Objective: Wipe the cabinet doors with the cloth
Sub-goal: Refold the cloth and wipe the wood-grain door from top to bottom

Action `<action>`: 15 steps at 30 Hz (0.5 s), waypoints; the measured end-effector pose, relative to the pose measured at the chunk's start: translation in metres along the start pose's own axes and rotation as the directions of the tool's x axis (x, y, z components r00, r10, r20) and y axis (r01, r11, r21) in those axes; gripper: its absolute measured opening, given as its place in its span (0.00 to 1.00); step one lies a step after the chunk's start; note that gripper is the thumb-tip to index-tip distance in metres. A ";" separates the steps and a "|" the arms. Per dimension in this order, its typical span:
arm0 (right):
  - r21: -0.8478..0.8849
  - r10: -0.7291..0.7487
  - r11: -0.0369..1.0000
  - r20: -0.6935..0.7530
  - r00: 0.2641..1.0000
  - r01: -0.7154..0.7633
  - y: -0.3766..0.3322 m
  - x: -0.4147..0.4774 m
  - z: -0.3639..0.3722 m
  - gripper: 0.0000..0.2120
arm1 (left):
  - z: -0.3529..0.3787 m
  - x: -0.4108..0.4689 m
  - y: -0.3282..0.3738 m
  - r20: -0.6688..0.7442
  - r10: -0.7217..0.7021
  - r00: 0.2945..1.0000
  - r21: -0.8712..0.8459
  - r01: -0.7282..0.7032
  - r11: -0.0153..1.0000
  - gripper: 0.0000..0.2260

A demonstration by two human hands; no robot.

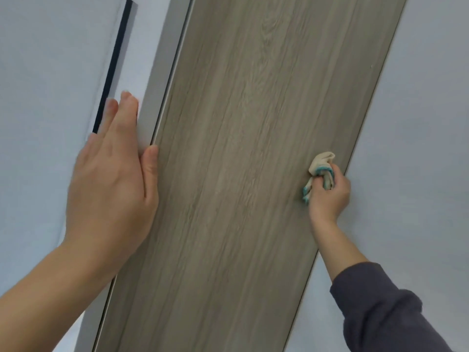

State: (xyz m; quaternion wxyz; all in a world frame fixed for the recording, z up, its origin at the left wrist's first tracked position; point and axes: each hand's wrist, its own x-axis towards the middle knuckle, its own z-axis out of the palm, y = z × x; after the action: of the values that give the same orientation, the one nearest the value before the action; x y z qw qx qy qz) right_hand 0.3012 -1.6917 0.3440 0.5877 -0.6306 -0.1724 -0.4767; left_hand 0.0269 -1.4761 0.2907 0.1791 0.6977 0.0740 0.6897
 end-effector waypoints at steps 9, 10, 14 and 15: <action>-0.157 0.141 0.974 -0.128 0.982 -0.161 0.058 0.053 0.000 0.20 | 0.018 0.000 -0.019 -0.107 0.075 0.991 0.008 -0.074 0.997 0.24; -0.163 0.169 0.968 -0.136 0.976 -0.190 0.062 0.056 0.001 0.21 | 0.017 0.000 -0.020 -0.108 0.078 0.991 -0.001 -0.078 0.997 0.23; -0.148 0.234 0.956 -0.147 0.961 -0.255 0.061 0.058 0.000 0.21 | 0.014 0.000 -0.014 -0.087 0.062 0.994 -0.066 -0.067 0.996 0.23; -0.135 0.260 0.951 -0.146 0.954 -0.280 0.058 0.056 0.000 0.21 | 0.014 0.000 -0.013 -0.085 0.057 0.995 -0.056 -0.062 0.997 0.23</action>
State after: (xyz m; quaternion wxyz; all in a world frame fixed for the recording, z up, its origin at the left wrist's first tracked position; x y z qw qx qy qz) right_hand 0.3737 -1.7259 0.3556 0.6066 -0.6604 -0.0095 -0.4425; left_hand 0.0422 -1.4663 0.2860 0.1755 0.6648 0.0404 0.7249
